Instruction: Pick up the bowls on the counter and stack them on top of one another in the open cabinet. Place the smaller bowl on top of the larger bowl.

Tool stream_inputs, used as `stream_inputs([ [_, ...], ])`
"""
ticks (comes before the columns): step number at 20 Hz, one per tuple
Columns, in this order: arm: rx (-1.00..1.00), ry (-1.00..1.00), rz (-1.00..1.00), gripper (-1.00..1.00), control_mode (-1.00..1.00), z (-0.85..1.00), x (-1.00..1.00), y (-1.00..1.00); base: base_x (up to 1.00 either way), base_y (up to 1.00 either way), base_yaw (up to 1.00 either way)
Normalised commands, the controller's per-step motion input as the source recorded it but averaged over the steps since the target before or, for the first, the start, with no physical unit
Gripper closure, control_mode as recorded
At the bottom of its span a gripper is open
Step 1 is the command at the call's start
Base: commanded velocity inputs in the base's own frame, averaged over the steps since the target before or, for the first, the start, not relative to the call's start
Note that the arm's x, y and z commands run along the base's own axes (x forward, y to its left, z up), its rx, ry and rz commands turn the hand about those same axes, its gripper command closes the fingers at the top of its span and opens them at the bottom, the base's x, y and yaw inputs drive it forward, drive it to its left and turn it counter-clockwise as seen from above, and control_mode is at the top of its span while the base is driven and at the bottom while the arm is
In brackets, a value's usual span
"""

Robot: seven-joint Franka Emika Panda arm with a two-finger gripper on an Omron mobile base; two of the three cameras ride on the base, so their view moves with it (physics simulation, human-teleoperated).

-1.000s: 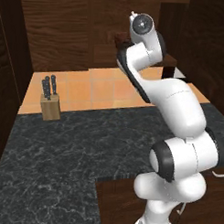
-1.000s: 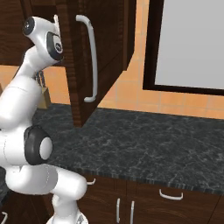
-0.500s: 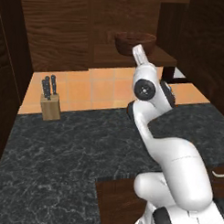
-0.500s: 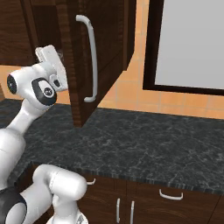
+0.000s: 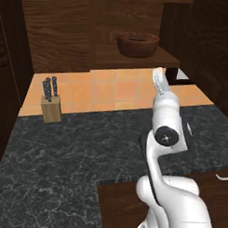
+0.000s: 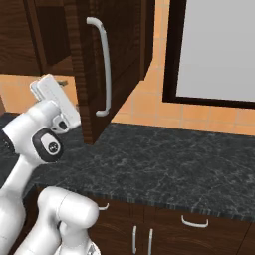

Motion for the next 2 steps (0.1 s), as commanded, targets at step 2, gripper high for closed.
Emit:
stream_inputs([
  [2,0.0,-0.41,0.0,-1.0,-1.0,0.24,-1.0,0.0,0.0,0.0,0.0],
])
